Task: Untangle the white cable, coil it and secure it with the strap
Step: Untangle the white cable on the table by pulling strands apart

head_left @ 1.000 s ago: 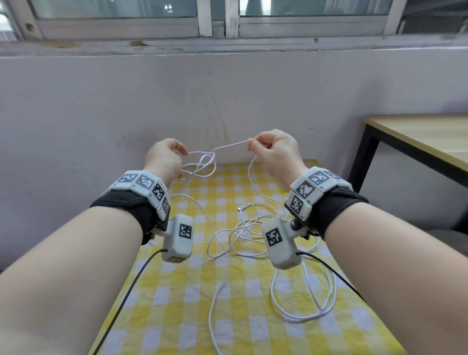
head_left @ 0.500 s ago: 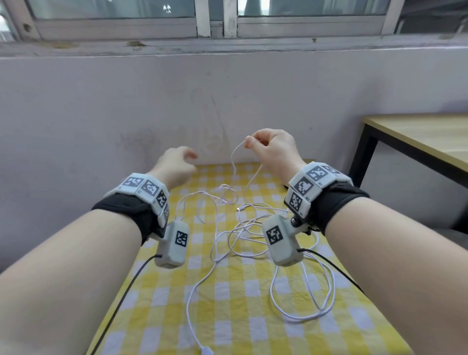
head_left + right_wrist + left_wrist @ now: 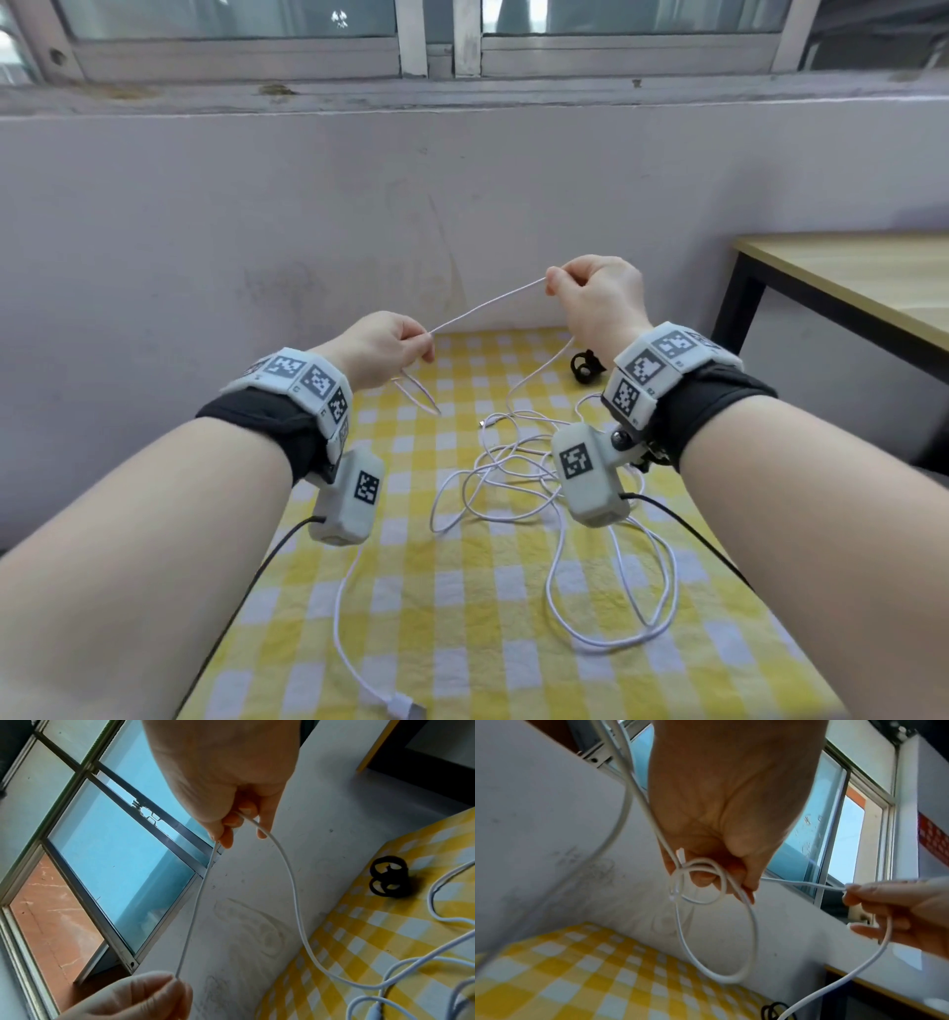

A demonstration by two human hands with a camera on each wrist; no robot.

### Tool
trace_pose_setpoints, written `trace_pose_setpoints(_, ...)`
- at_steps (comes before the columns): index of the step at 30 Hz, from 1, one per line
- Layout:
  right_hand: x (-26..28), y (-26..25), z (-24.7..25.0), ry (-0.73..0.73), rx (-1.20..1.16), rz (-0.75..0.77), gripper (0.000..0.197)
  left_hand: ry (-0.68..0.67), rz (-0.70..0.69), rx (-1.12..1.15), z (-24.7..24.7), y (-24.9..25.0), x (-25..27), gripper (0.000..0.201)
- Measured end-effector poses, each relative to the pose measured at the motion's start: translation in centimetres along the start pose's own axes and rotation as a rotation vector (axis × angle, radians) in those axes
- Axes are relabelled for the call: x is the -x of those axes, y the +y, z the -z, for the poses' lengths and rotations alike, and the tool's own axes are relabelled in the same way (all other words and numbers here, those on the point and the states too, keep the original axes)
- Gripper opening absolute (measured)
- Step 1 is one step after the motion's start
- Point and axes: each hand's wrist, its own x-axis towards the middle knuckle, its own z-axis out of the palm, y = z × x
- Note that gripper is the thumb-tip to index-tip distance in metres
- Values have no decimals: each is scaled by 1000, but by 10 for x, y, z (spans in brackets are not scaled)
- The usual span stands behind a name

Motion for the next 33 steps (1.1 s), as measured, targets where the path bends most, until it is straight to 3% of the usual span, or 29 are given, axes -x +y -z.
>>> trace_pose_setpoints(5, -2, 3, -3, 62, 42, -33, 26, 15, 95, -376, 2, -9, 3, 26)
trace_pose_setpoints(9, -6, 6, -1, 116, 114, -55, 29, -3, 177, -511, 6, -15, 1, 25)
trace_pose_setpoints(12, -7, 10, 1, 127, 159, -85, 29, -53, 230, -493, 8, -25, 1, 24)
trace_pose_setpoints(15, -6, 14, -1, 132, 234, -105, 27, 5, 306, -453, 10, -32, 4, 24)
trace_pose_setpoints(19, -5, 21, 4, 114, 376, -190, 27, -26, 210, -242, 13, -19, 9, 21)
trace_pose_setpoints(22, -3, 19, 1, -65, 730, -179, 30, 9, 124, -168, 11, -7, 10, 22)
trace_pose_setpoints(25, 13, 5, -15, -195, 895, 83, 56, 56, 55, -191, 3, 1, 9, 19)
trace_pose_setpoints(28, 32, -14, -40, -384, 770, 416, 72, 68, -58, -144, -7, 9, 10, 8)
trace_pose_setpoints(31, 43, -26, -51, -642, 451, 372, 51, 86, -119, -37, -13, 12, 13, 10)
trace_pose_setpoints(33, 45, -27, -49, -672, 323, 287, 37, 98, -126, 43, -13, 12, 15, 16)
